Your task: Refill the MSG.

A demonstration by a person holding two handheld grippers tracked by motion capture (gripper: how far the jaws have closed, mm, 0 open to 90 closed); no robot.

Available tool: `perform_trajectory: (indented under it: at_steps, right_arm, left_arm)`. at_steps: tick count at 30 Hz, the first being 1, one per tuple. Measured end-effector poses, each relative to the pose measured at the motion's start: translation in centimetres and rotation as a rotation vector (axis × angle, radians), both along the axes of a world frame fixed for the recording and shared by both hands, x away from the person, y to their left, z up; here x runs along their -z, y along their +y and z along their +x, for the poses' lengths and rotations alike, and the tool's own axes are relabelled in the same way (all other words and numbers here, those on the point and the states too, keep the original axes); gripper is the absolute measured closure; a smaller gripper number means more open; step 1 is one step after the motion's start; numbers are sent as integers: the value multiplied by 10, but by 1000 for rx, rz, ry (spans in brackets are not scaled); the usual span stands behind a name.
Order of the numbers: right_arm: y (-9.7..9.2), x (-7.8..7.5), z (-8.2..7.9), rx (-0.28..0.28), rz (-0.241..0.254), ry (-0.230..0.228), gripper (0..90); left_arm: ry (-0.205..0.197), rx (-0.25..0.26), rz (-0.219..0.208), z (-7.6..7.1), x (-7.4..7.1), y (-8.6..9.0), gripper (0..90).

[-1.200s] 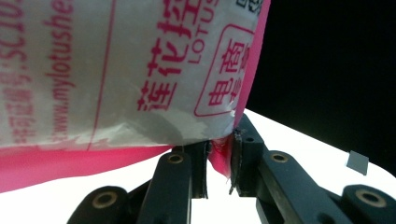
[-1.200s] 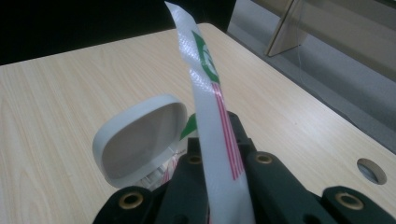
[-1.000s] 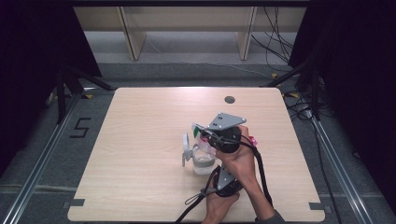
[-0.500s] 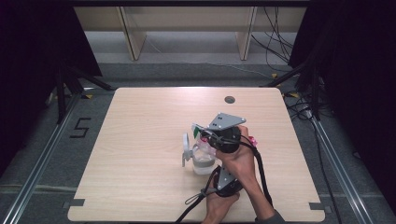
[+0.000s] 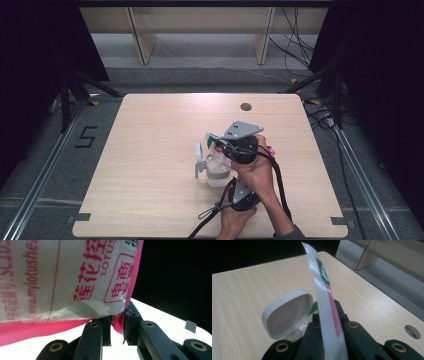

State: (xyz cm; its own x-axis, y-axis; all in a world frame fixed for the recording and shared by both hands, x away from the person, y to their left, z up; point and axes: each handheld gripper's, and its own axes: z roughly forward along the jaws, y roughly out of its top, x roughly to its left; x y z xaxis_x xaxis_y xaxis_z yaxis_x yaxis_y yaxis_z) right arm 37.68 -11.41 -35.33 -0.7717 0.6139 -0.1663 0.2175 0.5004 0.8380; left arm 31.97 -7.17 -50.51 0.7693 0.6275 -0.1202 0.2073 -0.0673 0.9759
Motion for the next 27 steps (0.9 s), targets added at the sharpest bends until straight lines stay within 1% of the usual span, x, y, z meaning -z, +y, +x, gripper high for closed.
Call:
perform_trajectory:
  at_steps: [2, 3, 4, 7, 8, 9, 11, 14, 15, 16, 21, 22, 27]
  right_arm:
    - [0, 0, 0, 0, 0, 1, 900]
    - [0, -1, 0, -5, -1, 12, 900]
    - [-1, -1, 0, -5, 1, 4, 900]
    - [0, -1, -1, -9, -1, 15, 900]
    - [0, -1, -1, -6, 4, 14, 900]
    - [0, -1, -1, 13, 14, 5, 900]
    - [0, -1, -2, 12, 10, 8, 900]
    - [0, -1, -2, 12, 13, 7, 900]
    - [0, -1, -2, 6, 5, 19, 900]
    - [0, -1, -2, 9, 5, 11, 900]
    - [1, -1, -2, 4, 4, 11, 900]
    - [1, -1, -2, 5, 8, 25, 900]
    - [1, 0, -2, 3, 6, 19, 900]
  left_arm:
    - [-5, 0, 1, 0, 0, 0, 784]
    - [-2, -1, 1, 0, 0, 0, 784]
    - [-1, 1, 1, 0, 0, 0, 784]
    - [-4, 1, 0, 0, 0, 0, 784]
    - [-2, 1, -1, 0, 0, 0, 784]
    - [0, 2, -1, 0, 0, 0, 784]
    - [-4, 3, -1, 0, 0, 0, 784]
    - [0, 3, -3, 0, 0, 0, 784]
    - [0, 3, -3, 0, 0, 0, 784]
    - [-2, 2, -3, 0, 0, 0, 784]
    - [-1, 1, -4, 0, 0, 0, 784]
    - [0, 2, -4, 1, 0, 1, 784]
    - [0, 2, -2, 1, 0, 1, 784]
